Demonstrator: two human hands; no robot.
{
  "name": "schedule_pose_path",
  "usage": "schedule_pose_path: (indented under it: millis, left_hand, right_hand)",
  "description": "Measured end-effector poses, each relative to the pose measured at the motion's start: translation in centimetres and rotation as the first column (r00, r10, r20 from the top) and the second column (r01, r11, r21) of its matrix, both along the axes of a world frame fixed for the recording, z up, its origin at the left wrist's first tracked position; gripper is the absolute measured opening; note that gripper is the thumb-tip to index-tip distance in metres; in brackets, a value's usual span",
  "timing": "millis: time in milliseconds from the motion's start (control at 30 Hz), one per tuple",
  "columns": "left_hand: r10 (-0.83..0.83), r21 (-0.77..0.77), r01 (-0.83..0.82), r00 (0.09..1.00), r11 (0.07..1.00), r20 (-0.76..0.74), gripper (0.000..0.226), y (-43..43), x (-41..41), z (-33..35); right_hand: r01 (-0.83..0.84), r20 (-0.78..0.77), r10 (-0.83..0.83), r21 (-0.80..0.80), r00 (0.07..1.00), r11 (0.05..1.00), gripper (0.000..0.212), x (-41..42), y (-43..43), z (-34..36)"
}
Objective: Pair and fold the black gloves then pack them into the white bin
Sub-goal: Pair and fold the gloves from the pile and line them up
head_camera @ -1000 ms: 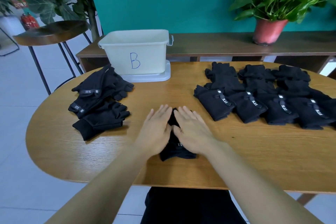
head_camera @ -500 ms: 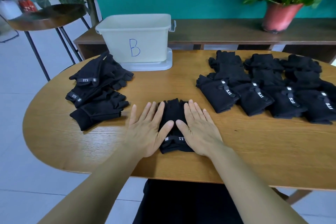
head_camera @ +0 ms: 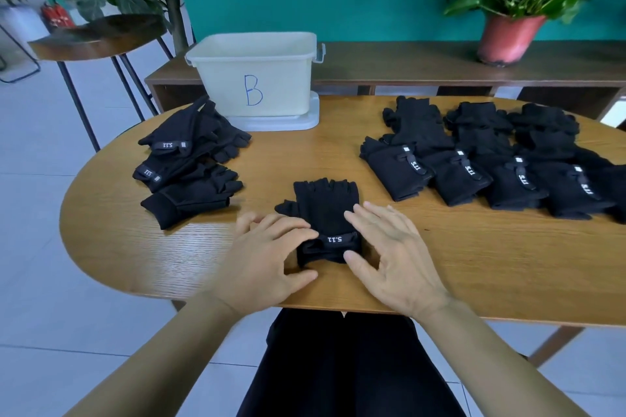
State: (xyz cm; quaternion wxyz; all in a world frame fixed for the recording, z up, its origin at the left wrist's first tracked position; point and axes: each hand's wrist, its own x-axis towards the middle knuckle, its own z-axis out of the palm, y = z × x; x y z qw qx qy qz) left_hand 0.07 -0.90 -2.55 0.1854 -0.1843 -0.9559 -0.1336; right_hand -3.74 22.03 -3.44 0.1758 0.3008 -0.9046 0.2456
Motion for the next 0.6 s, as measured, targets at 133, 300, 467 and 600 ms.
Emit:
schedule_pose_path:
  millis: [133, 300, 467, 600]
  left_hand:
    - [0.026, -0.046, -0.026, 1.000, 0.999, 0.016, 0.046, 0.2, -0.9, 0.4]
    - [0.023, -0.067, -0.025, 0.999, 0.997, -0.029, 0.029, 0.8, -1.5, 0.6]
    - [0.071, 0.149, -0.063, 0.996, 0.987, -0.047, 0.035, 1.1, -0.4, 0.3]
    - [0.036, 0.164, -0.029, 0.999, 0.986, -0.038, 0.040, 1.2, 0.9, 1.0]
  right_hand:
    - [-0.005, -0.003, 0.005, 0.118, 1.000, 0.993, 0.062, 0.3, -0.1, 0.2]
    - [-0.017, 0.027, 0.012, 0.193, 1.000, 0.981, 0.068, 0.2, -0.5, 0.4]
    - [-0.037, 0.087, 0.029, 0.094, 0.996, 0.995, 0.068, 0.8, -0.1, 0.2]
    - [-0.058, 0.084, 0.057, 0.018, 0.995, 0.998, 0.047, 1.5, 0.3, -0.7]
